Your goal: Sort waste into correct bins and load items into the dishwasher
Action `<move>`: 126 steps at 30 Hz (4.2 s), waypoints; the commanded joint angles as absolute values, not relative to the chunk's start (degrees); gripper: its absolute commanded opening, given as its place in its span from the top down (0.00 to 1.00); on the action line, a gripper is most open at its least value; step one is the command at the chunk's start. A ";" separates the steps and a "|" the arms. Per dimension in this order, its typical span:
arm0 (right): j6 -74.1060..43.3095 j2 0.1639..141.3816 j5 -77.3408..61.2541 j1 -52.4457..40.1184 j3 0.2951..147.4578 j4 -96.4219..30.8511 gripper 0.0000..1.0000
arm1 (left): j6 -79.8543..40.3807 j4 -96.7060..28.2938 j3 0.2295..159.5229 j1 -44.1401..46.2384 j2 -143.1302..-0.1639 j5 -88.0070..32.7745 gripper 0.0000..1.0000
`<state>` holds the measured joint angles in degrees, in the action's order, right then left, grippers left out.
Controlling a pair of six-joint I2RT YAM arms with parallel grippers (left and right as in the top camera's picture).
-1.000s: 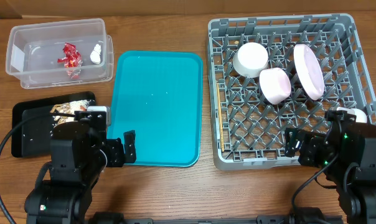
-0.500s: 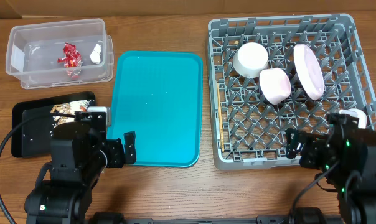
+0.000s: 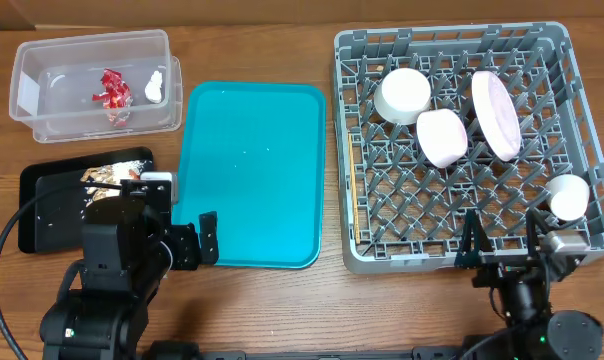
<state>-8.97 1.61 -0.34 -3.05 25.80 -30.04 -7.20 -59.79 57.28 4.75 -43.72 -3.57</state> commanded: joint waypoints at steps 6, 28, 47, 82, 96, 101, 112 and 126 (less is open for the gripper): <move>-6.87 0.16 1.52 -4.45 7.75 -2.37 0.00 | -7.92 -59.75 56.88 4.47 -43.44 -2.90 0.00; 1.10 0.16 -3.55 -2.55 0.47 -4.54 0.00 | -7.92 -59.75 56.88 4.47 -43.44 -2.92 0.00; 1.10 0.16 -3.55 -2.55 0.47 -4.54 0.00 | -7.92 -59.77 56.88 4.47 -43.48 -2.76 0.00; 1.10 0.16 -3.55 -2.55 0.47 -4.54 0.00 | -6.00 -4.99 0.27 4.27 -0.16 0.84 0.00; 1.10 0.16 -3.55 -2.55 0.47 -4.54 0.00 | -6.00 -4.43 0.27 4.12 -0.27 0.14 0.00; 1.10 0.16 -3.55 -2.55 0.47 -4.54 0.00 | -6.00 -4.43 0.27 4.12 -0.27 0.14 0.00; 1.10 0.16 -3.55 -2.55 0.47 -4.54 0.00 | -6.00 -4.43 0.27 4.12 -0.27 0.14 0.00; 1.10 0.16 -3.55 -2.55 0.47 -4.56 0.00 | -6.00 -4.43 0.27 4.12 -0.27 0.14 0.00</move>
